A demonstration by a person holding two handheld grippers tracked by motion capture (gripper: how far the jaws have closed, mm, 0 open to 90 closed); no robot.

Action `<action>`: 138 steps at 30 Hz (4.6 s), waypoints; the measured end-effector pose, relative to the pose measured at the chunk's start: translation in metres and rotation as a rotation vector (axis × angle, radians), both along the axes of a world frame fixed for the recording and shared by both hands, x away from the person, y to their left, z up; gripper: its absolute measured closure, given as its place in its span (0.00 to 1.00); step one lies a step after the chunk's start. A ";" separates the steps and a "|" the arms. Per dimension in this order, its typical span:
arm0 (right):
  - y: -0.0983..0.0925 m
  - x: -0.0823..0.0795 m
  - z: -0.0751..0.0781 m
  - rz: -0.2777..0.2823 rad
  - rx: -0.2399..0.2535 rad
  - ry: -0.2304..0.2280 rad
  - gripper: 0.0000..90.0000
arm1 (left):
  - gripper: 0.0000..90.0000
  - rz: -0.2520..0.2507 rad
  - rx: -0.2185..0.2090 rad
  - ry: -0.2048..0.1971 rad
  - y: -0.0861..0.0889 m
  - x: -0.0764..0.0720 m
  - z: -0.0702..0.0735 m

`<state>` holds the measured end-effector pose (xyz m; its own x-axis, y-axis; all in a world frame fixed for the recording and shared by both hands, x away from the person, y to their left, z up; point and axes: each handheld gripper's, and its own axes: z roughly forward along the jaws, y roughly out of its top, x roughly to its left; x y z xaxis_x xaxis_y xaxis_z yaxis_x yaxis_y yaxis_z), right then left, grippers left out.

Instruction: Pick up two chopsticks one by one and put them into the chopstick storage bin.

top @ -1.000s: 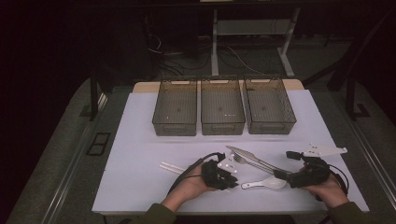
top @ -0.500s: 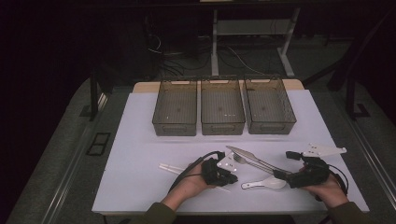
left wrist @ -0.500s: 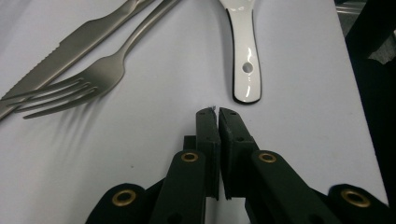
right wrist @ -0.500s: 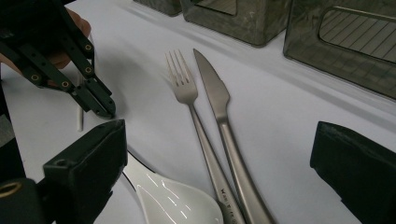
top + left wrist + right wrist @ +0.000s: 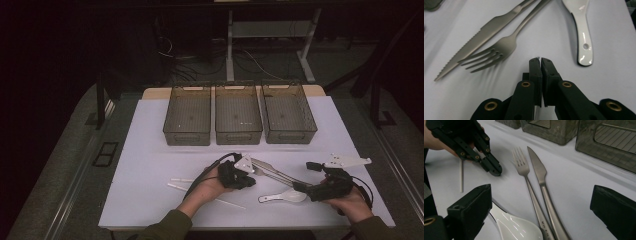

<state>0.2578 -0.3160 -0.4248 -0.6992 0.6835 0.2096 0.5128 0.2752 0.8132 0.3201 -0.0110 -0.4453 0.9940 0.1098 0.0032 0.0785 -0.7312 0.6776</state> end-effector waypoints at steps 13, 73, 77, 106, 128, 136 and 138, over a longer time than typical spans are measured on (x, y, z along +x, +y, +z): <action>0.000 0.000 0.000 0.000 0.003 -0.001 0.04 | 0.77 0.064 -0.040 -0.003 0.003 0.006 0.006; 0.000 0.000 0.000 0.001 0.003 -0.002 0.04 | 0.95 -0.031 -0.026 0.072 0.008 -0.034 0.009; 0.000 0.000 0.000 0.001 0.003 -0.003 0.04 | 0.93 -0.056 0.029 0.070 0.006 -0.040 0.004; 0.000 0.000 0.000 0.002 0.003 0.001 0.04 | 0.96 0.097 -0.013 0.011 -0.001 -0.011 -0.001; 0.001 0.000 0.000 0.006 0.004 0.000 0.04 | 0.73 0.243 -0.081 0.053 0.131 -0.007 0.030; 0.001 0.000 -0.001 0.006 0.001 -0.001 0.04 | 0.75 0.242 -0.083 0.073 0.159 -0.004 0.017; 0.001 0.000 -0.001 0.008 -0.001 -0.001 0.04 | 0.76 0.229 -0.071 0.069 0.156 -0.003 0.014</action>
